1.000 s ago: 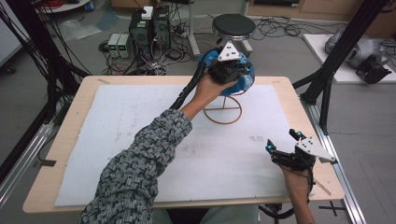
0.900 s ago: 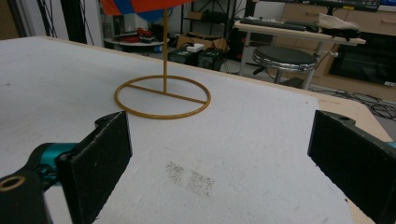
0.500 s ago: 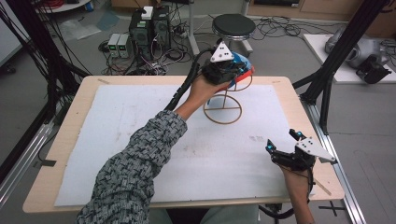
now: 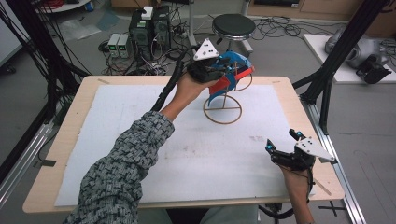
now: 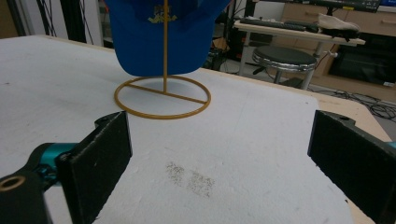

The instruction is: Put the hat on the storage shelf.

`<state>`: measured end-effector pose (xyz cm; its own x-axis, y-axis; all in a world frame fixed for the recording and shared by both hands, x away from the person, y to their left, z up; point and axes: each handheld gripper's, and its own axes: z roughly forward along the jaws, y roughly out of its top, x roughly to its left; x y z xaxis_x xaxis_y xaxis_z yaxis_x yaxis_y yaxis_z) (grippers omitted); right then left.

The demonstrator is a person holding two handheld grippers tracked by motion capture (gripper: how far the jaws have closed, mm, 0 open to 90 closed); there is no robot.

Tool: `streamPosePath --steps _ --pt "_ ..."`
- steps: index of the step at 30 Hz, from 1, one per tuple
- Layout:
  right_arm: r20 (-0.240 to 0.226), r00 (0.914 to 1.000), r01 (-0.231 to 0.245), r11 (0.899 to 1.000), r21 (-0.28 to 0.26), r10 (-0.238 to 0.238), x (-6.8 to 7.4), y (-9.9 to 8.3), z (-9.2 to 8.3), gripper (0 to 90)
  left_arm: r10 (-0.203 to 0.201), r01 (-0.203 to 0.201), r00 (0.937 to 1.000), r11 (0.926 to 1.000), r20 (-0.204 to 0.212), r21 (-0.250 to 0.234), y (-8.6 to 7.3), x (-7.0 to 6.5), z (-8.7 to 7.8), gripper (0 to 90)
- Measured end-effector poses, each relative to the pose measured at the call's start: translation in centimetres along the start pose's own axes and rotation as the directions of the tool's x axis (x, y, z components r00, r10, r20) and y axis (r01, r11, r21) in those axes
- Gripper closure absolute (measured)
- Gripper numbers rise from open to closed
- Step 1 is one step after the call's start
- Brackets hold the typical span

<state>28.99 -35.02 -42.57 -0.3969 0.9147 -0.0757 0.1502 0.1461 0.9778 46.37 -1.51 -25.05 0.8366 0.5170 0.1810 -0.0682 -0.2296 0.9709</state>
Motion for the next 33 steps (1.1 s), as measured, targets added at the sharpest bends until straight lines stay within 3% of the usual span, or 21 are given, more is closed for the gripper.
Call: streamPosePath --steps 15,16,21,28,33 --pt "-0.005 1.0000 0.002 1.000 0.000 -0.002 0.1 0.1 0.2 5.4 -0.004 0.004 0.9966 1.0000 -0.083 0.005 -0.8 2.2 -4.3 64.8" --pt "-0.005 1.0000 0.000 1.000 -0.001 0.000 0.1 0.1 0.1 5.4 -0.019 0.019 0.9950 0.9998 -0.098 -0.005 -1.1 2.5 -4.8 63.3" --pt "-0.004 1.0000 0.001 1.000 0.000 -0.001 0.1 0.1 0.1 5.4 -0.016 0.016 0.9914 0.9999 -0.130 -0.002 -1.6 3.1 -6.0 57.8" --pt "-0.004 1.0000 -0.004 1.000 0.004 0.004 0.2 0.1 0.3 5.4 -0.046 0.049 0.9799 0.9987 -0.194 0.011 -3.2 3.7 -8.4 44.9" --pt "-0.002 1.0000 0.000 1.000 0.001 0.000 0.3 0.2 0.4 5.4 -0.054 0.061 0.9748 0.9979 -0.216 0.024 -4.0 4.0 -9.7 42.4"
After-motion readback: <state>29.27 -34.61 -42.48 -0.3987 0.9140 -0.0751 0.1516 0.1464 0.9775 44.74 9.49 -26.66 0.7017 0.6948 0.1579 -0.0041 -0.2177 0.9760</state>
